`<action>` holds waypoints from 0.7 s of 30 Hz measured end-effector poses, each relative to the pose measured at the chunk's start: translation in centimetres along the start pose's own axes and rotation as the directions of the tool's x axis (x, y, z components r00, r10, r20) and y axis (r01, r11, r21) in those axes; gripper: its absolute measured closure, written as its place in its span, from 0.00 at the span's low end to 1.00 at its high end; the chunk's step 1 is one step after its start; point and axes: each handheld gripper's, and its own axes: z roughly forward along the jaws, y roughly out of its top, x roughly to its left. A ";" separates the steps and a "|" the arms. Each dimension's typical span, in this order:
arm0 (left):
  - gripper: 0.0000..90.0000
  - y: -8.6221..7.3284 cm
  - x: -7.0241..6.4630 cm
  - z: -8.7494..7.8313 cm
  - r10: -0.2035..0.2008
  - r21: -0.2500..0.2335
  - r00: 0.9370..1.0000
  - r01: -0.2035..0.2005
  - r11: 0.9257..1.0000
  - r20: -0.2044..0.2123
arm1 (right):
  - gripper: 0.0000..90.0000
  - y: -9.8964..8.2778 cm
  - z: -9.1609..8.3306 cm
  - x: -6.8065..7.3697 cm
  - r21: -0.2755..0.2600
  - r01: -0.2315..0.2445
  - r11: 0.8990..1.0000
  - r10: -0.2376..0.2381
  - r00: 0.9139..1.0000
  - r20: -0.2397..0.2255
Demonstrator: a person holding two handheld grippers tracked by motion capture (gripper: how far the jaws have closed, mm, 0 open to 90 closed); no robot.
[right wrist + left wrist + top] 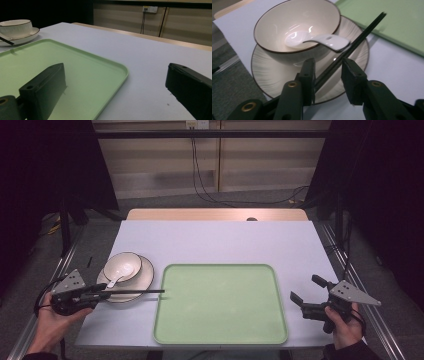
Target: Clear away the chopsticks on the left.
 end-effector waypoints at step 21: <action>0.82 0.1 0.1 1.8 0.065 0.057 0.997 -0.068 0.996 0.046 | 0.03 -0.1 0.3 0.1 0.018 0.001 1.000 -0.001 1.000 -0.015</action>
